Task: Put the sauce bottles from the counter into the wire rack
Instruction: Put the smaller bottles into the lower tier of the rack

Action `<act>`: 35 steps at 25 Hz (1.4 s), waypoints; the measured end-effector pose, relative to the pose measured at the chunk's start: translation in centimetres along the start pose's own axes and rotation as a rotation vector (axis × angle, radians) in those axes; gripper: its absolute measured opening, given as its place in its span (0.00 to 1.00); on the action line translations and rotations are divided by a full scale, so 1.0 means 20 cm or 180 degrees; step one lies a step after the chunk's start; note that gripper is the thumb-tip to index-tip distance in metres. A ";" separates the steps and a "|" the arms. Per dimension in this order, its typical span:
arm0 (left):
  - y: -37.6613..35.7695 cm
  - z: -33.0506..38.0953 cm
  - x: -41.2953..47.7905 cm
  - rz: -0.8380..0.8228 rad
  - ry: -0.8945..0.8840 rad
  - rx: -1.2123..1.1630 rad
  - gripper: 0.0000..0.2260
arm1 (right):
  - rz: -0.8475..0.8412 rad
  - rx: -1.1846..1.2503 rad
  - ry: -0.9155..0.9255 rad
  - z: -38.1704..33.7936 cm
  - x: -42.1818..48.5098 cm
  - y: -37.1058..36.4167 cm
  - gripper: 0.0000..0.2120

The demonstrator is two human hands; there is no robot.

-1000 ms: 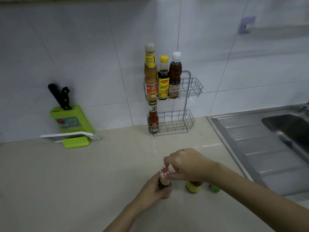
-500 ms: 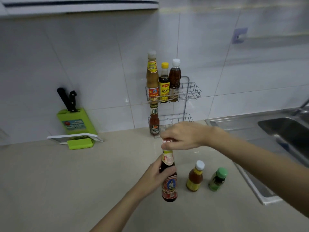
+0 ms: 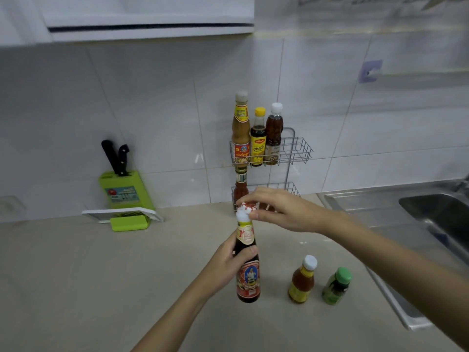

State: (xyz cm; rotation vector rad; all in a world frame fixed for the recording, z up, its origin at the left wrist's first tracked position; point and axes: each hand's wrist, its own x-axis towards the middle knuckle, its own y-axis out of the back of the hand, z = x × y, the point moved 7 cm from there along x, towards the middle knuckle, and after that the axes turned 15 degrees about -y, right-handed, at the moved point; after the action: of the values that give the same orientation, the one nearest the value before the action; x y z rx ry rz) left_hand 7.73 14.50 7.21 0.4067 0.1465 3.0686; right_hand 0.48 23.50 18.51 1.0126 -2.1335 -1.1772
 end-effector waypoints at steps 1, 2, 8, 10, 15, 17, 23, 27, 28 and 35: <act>0.00 0.00 0.00 -0.0023 -0.0019 0.0067 0.10 | 0.0057 0.0013 -0.0027 0.01 0.00 -0.01 0.17; 0.00 0.01 0.00 -0.0029 -0.0037 0.0125 0.11 | 0.0097 -0.0004 -0.0033 0.01 0.00 -0.01 0.17; 0.03 0.02 0.01 -0.0067 -0.0132 0.0465 0.11 | 0.0174 -0.0156 0.0076 0.01 0.01 0.00 0.19; 0.03 0.02 0.01 -0.0062 -0.0134 0.0541 0.11 | 0.0249 -0.0324 0.0146 0.00 -0.01 0.00 0.20; 0.01 0.00 0.03 -0.0128 -0.0164 0.0705 0.13 | 0.0186 -0.0220 0.0122 0.00 -0.02 0.00 0.19; 0.01 0.00 0.04 -0.0070 -0.0212 0.0737 0.14 | 0.0135 0.0040 -0.0009 0.01 -0.01 0.00 0.18; 0.00 0.03 0.06 -0.0083 -0.0245 0.0704 0.15 | 0.0395 0.1327 -0.0436 0.08 -0.05 -0.03 0.17; -0.01 0.02 0.05 -0.0126 -0.0173 0.0687 0.19 | 0.0586 0.1376 -0.0684 0.13 -0.04 -0.07 0.16; -0.01 0.02 0.04 -0.0143 -0.0156 0.0674 0.19 | 0.0656 0.1327 -0.0755 0.13 -0.03 -0.07 0.15; -0.01 0.01 0.04 -0.0134 -0.0051 0.0735 0.15 | 0.0715 0.0731 -0.0461 0.06 -0.04 -0.06 0.16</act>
State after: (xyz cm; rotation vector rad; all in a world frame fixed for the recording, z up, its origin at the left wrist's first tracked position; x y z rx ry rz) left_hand 7.09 14.67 7.68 0.4316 0.5053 3.0148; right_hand 0.63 24.29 16.79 0.7732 -2.4668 -0.9389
